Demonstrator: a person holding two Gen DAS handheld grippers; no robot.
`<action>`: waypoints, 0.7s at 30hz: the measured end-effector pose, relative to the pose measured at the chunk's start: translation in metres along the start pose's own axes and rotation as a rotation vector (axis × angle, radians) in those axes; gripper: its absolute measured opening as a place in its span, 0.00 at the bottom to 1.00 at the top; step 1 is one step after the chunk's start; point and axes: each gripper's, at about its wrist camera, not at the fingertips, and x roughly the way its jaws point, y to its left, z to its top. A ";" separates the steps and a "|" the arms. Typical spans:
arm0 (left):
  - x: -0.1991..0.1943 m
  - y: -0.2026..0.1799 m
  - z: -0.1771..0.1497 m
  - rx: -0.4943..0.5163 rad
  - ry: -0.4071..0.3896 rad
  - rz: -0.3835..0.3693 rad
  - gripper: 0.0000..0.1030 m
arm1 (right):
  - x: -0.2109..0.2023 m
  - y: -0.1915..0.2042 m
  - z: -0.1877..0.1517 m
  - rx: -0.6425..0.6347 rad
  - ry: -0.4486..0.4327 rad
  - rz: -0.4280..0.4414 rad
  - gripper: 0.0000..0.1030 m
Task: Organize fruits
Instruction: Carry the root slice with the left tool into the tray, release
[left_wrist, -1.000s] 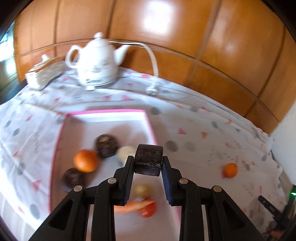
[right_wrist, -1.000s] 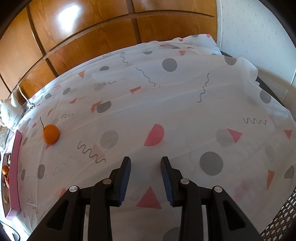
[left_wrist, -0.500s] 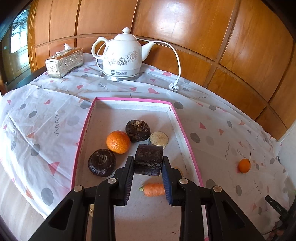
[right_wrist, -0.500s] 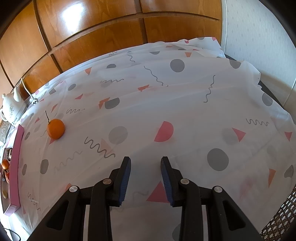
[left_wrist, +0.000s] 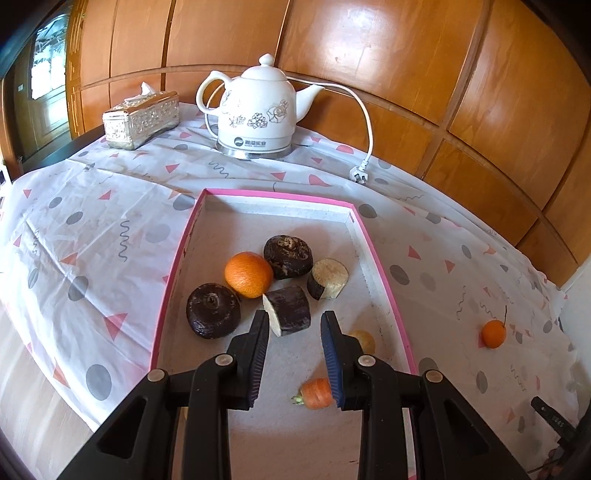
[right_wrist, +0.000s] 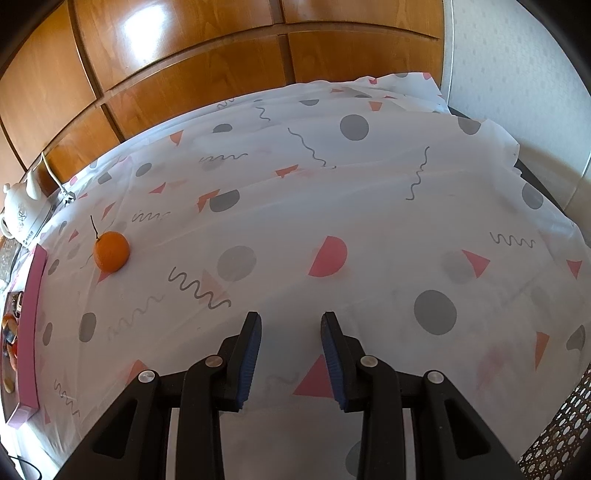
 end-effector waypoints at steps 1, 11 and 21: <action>0.000 0.000 -0.001 -0.002 0.001 0.001 0.29 | 0.000 0.000 0.000 0.000 0.000 -0.001 0.33; -0.007 0.003 -0.006 -0.016 -0.004 0.004 0.44 | 0.000 0.001 -0.001 -0.002 -0.002 0.001 0.33; -0.017 0.003 -0.016 -0.021 -0.003 -0.006 0.54 | -0.001 0.006 -0.004 -0.015 0.003 0.021 0.33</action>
